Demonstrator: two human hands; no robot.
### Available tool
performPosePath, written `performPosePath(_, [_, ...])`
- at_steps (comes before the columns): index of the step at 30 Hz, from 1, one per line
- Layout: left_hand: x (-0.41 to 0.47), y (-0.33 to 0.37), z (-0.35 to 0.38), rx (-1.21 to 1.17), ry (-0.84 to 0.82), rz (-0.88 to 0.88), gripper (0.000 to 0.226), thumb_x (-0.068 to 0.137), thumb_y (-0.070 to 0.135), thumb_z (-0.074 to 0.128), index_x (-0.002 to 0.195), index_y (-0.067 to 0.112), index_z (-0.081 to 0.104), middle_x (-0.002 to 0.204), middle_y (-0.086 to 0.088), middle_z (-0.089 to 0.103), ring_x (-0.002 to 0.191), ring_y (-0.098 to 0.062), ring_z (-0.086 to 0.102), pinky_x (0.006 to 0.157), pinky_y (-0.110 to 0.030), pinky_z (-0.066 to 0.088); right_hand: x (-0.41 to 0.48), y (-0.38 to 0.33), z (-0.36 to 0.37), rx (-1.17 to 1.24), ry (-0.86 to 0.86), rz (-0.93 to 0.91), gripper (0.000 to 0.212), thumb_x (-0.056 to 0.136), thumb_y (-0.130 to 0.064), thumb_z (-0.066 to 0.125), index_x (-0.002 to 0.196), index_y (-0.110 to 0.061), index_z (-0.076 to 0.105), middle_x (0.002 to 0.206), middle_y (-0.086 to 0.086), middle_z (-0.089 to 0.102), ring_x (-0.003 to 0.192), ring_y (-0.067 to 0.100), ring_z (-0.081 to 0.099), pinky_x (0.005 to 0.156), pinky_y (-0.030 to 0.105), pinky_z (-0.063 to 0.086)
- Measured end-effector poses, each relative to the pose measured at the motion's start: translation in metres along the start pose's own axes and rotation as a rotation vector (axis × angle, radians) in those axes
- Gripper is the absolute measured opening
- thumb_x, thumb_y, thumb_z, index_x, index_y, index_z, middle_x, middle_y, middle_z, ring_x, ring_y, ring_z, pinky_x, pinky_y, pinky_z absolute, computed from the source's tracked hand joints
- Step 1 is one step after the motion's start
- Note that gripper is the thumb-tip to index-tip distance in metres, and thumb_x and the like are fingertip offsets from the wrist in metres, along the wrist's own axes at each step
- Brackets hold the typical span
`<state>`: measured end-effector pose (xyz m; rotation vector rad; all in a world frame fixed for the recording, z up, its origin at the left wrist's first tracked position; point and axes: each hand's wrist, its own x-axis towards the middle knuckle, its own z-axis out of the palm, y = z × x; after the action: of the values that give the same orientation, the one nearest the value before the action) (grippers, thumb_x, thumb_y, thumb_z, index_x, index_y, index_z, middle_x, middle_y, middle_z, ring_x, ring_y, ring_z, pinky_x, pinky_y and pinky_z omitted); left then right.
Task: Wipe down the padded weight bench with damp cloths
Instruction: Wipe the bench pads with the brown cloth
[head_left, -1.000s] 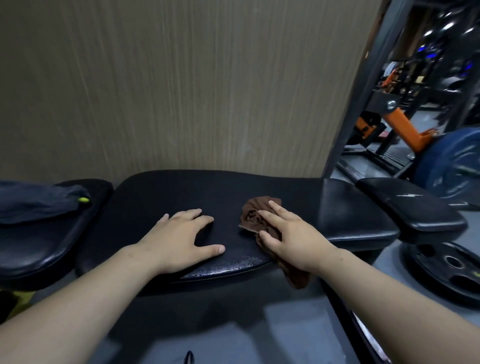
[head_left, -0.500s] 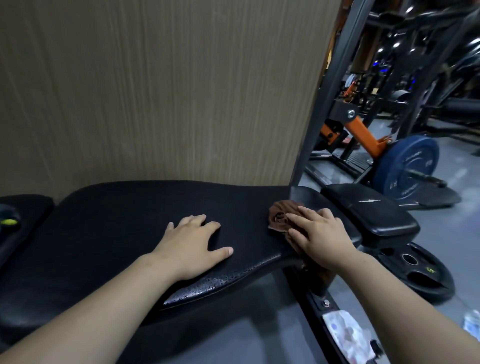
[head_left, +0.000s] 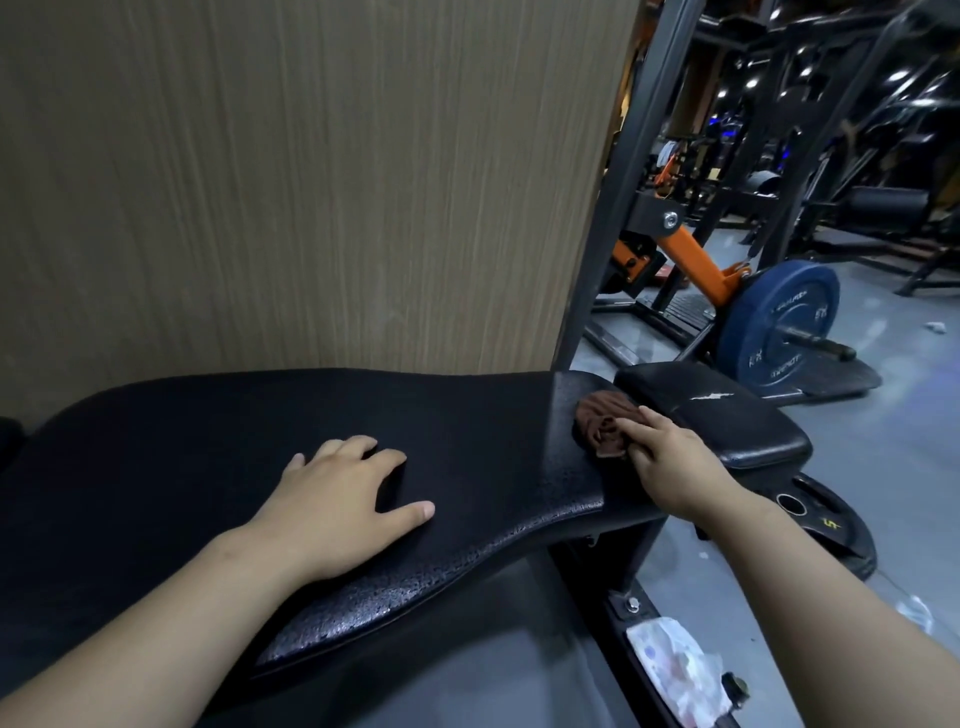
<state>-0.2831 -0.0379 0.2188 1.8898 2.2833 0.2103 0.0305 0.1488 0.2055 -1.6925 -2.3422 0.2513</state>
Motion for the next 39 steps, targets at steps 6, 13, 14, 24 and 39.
performPosePath(6, [0.017,0.008,0.003,-0.05,-0.015,0.008,0.083,0.079,0.084,0.041,0.149,0.042,0.031,0.163,0.004,0.02,0.15,-0.019,0.014,0.118,-0.06,0.017,0.005,-0.002,0.004,-0.004,0.007,0.034,0.046,0.097,-0.031,0.045,0.143,-0.039,0.045,0.161,-0.002,0.026,0.14,0.033,0.034,0.111,0.05,0.034])
performPosePath(13, [0.038,0.037,0.006,-0.094,-0.029,0.051,0.083,0.079,0.083,0.045,0.15,0.043,0.03,0.164,0.004,0.017,0.15,-0.02,0.012,0.118,-0.061,0.015,0.002,-0.005,0.003,0.012,0.025,0.044,0.045,0.096,-0.031,0.049,0.14,-0.04,0.049,0.16,-0.003,0.029,0.14,0.031,0.036,0.11,0.049,0.036])
performPosePath(14, [0.04,0.043,0.007,-0.101,-0.031,0.059,0.083,0.079,0.083,0.045,0.15,0.043,0.03,0.164,0.004,0.017,0.15,-0.021,0.012,0.118,-0.061,0.014,0.003,-0.006,0.003,0.013,0.025,0.048,0.045,0.096,-0.031,0.048,0.14,-0.041,0.049,0.16,-0.004,0.028,0.14,0.031,0.035,0.11,0.049,0.036])
performPosePath(24, [0.066,0.104,0.019,-0.048,-0.082,0.172,0.077,0.086,0.076,0.044,0.152,0.039,0.029,0.165,-0.001,0.015,0.152,-0.023,0.005,0.118,-0.065,0.005,0.003,-0.011,0.003,-0.023,0.038,0.068,0.044,0.099,-0.036,0.044,0.142,-0.044,0.044,0.16,-0.006,0.026,0.135,0.031,0.037,0.105,0.046,0.041])
performPosePath(39, [0.115,0.157,0.016,0.076,-0.143,0.194,0.075,0.084,0.078,0.045,0.146,0.036,0.036,0.149,-0.004,0.035,0.138,-0.034,0.027,0.108,-0.067,0.027,0.077,0.008,0.008,0.089,0.067,0.113,0.048,0.094,-0.023,0.045,0.14,-0.038,0.05,0.158,-0.003,0.031,0.136,0.03,0.042,0.108,0.042,0.039])
